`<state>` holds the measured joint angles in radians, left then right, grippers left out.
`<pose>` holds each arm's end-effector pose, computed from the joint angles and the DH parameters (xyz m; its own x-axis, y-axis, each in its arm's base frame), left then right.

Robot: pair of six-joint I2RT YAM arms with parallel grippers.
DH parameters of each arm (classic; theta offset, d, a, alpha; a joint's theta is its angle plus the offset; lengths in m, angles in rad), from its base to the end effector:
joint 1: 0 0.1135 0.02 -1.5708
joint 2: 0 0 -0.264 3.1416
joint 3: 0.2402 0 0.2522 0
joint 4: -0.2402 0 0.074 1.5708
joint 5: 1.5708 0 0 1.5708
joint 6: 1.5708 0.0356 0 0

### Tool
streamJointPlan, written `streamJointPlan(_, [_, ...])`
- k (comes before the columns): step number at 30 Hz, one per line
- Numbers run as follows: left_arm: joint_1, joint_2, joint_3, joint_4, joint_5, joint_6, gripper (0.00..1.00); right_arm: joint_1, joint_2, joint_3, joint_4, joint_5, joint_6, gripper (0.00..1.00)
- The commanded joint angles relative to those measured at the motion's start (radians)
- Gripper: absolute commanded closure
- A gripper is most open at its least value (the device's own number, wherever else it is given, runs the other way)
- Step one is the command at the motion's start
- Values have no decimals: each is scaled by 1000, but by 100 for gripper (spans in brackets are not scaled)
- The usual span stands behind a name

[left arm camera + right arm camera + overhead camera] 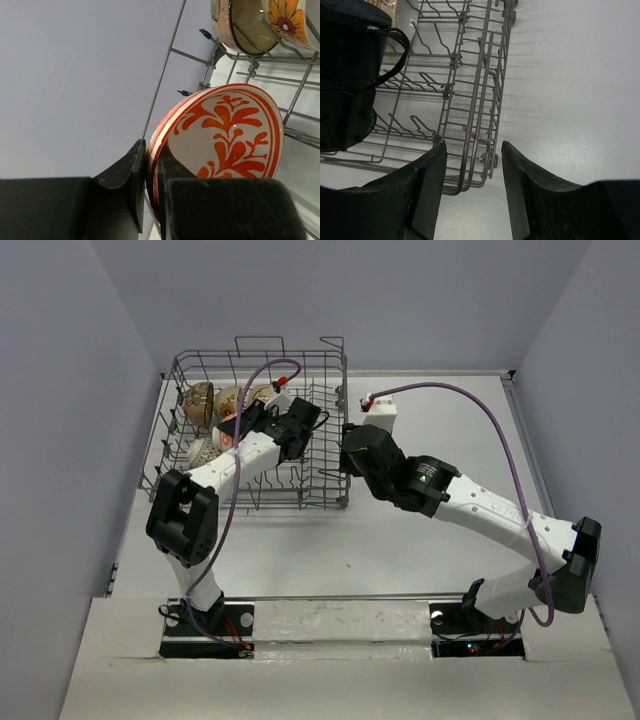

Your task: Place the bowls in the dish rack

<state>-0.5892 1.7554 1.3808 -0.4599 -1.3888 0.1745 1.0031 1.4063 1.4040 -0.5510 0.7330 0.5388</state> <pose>0.3291 -0.1778 0.2796 -0.6845 0.4954 -0.5348 -0.3347 0.4381 0.8342 0.1853 0.2463 0.3806 -0.4070 0.0710 -0.9107 -0.1301 0.9823 0.1348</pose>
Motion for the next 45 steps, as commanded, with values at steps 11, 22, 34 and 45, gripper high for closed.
streamJointPlan(11, [-6,27,0,-11,-67,-18,100,11,-49,-36,28,34,3,46])
streamJointPlan(22, [-6,52,1,-40,-61,-41,100,11,-66,-57,39,26,0,46])
streamJointPlan(34, [-26,76,-2,-51,-75,-49,97,11,-79,-76,43,26,3,46])
streamJointPlan(45, [-63,110,-9,-49,-90,-44,92,11,-87,-79,45,26,1,46])
